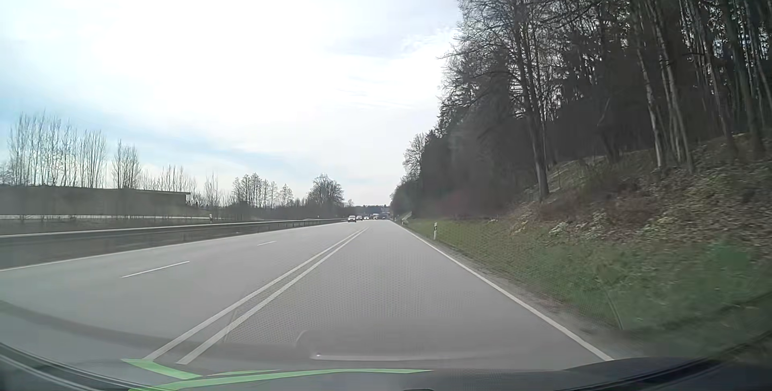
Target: Follow the waypoints while adhering to traffic rules and regulations
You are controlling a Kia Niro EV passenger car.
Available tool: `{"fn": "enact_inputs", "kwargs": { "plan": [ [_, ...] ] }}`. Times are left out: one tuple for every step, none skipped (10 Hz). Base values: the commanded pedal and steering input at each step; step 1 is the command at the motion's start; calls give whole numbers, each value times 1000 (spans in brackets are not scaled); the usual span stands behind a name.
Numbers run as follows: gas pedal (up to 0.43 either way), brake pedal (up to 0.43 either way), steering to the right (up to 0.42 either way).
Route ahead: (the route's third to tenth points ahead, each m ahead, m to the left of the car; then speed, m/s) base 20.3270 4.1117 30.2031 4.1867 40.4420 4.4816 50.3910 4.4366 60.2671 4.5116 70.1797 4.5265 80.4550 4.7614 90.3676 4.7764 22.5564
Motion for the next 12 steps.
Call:
{"fn": "enact_inputs", "kwargs": {
  "plan": [
    [228,0,0],
    [240,0,0],
    [240,0,0],
    [240,0,0],
    [240,0,0],
    [248,0,0],
    [248,0,0],
    [248,0,0],
    [248,0,1],
    [248,0,1],
    [248,0,1],
    [248,0,2]
  ]
}}
